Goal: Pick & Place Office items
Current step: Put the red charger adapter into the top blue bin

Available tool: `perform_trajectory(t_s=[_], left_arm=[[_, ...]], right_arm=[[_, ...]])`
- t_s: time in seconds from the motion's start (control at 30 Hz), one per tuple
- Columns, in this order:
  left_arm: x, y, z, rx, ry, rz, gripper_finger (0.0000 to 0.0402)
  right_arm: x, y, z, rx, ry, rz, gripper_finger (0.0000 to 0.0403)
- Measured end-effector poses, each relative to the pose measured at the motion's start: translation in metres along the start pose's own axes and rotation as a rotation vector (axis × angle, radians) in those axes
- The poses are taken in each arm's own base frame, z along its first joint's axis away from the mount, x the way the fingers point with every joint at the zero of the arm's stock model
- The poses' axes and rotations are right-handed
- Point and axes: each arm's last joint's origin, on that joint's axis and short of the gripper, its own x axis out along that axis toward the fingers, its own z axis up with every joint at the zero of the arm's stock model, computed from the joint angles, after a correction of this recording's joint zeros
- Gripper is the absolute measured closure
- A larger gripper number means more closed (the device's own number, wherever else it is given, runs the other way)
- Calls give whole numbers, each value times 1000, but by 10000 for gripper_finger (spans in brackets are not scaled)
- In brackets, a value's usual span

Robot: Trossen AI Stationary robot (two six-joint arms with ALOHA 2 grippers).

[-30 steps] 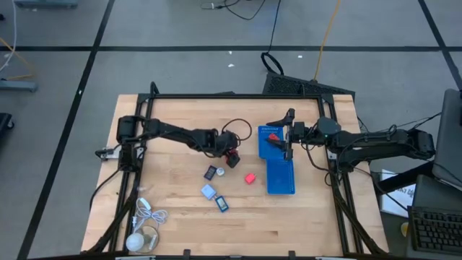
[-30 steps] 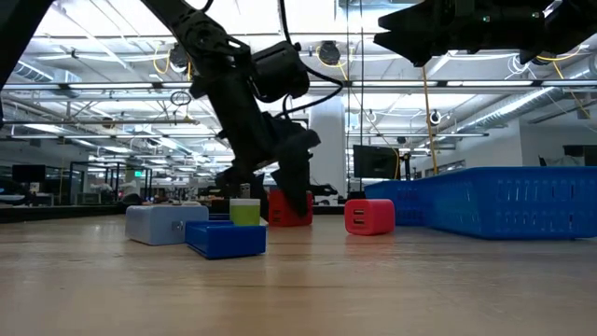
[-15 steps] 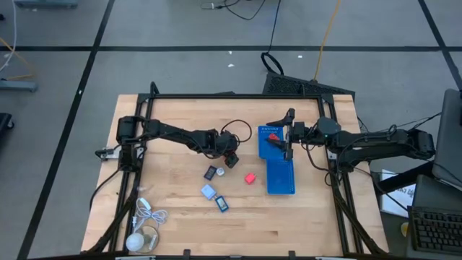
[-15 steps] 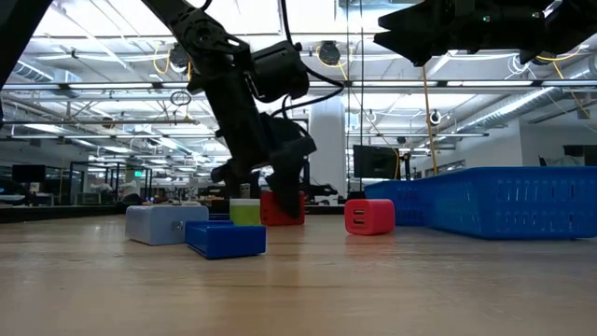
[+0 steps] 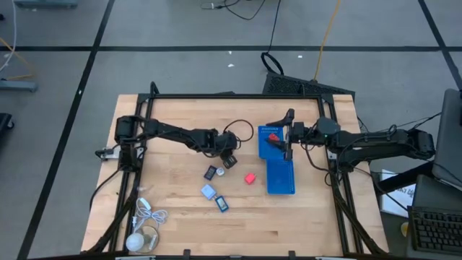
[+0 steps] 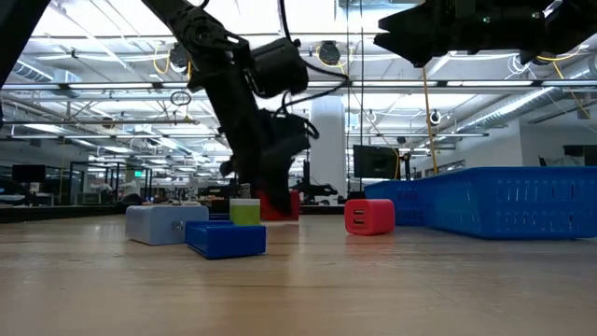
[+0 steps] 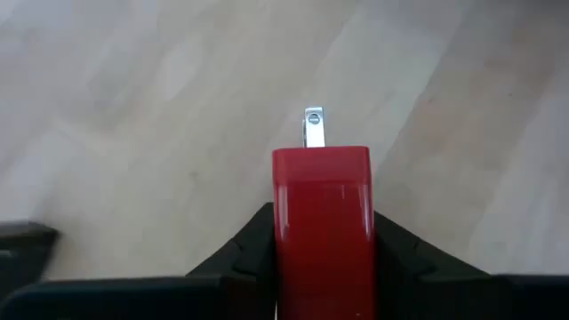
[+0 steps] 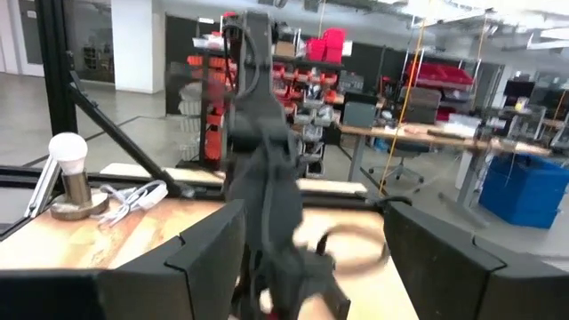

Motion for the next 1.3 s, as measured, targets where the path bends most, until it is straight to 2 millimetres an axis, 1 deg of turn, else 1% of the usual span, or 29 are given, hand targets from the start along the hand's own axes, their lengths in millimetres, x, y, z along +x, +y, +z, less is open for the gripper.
perform_trajectory(t_s=[0.13,0.23,0.33,0.43,0.57,0.7,0.77,0.9,1.1,1.3], left_arm=[[-31,-7,19,12,-178,-61,290],[-53,-16,31,57,-322,-109,290],[-72,-25,41,122,-470,-146,290],[-82,-37,48,191,-602,-178,290],[-88,-42,52,206,-684,-208,290],[-86,-35,56,203,-681,-208,290],[-86,-32,59,199,-692,-248,290],[-89,-32,63,201,-733,-317,290],[-91,-34,63,228,-746,-353,290],[-91,-36,62,230,-740,-355,290]], right_arm=[[0,1,-7,49,68,7,149],[-1,1,-11,60,111,10,149],[-1,2,-12,76,128,11,149],[-1,2,-13,99,136,15,149],[-1,3,-15,108,157,21,149],[0,4,-16,115,158,81,149],[1,5,-17,117,162,100,149],[7,5,-21,120,181,99,149],[16,4,-19,124,115,97,149],[20,4,-23,183,120,95,149]])
